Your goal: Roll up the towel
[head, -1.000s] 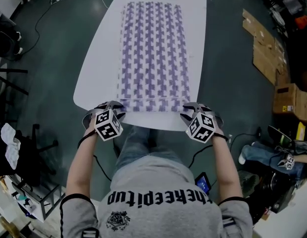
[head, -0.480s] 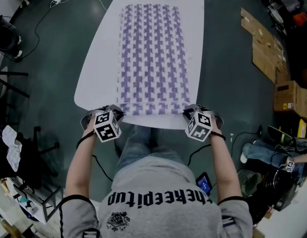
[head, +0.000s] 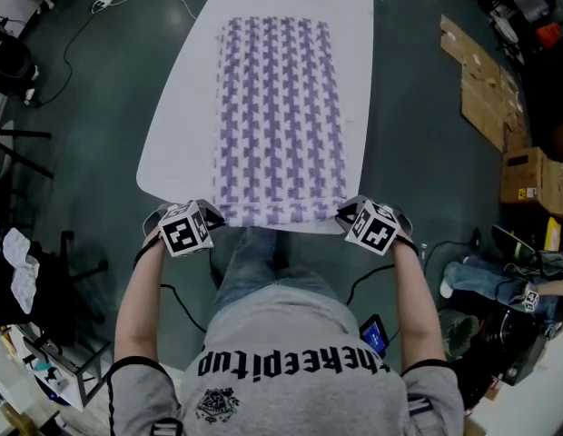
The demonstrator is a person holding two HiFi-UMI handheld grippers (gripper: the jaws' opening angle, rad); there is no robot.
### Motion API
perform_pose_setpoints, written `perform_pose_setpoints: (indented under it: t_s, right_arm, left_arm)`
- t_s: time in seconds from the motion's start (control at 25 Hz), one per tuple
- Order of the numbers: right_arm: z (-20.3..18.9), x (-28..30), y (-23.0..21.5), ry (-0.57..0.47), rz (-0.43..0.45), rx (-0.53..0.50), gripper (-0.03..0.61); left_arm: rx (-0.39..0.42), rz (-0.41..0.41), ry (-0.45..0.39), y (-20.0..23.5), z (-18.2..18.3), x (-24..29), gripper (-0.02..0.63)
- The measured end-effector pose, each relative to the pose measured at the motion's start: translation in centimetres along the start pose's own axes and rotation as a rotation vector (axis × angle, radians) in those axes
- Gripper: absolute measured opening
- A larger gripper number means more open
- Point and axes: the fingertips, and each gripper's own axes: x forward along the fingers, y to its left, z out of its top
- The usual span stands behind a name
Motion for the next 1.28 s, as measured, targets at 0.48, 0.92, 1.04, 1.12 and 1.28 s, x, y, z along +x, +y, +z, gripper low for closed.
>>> perform_pose_setpoints:
  t_s: [0.48,0.92,1.04,1.12,1.28]
  right_arm:
    - [5.6,-1.0,-13.3,0.021,-0.166,-0.012,0.018]
    - [5.8,-0.2,-13.9,0.055,-0.219,-0.011,0.02]
    - [5.7,0.1,-14.1,0.016,-0.218,0.046,0.026]
    - [5.4,0.6,-14.2,0.008,-0.222,0.056,0.034]
    - [5.6,0.2,-14.9,-0.015,-0.234,0.045,0.05]
  left_arm:
    - [-0.015,0.103,0.034,13.7,3.1,-3.3,0.026]
    - [0.119,0.276,0.042,14.8,4.1,-5.9,0.095]
    - [0.173,0.348,-0.013,13.8,5.0,-7.1,0.095]
    - [0.209,0.325,0.004,12.1,4.7,-6.0,0.097]
    - [0.239,0.276,0.13,10.4,2.6,-2.1,0.15]
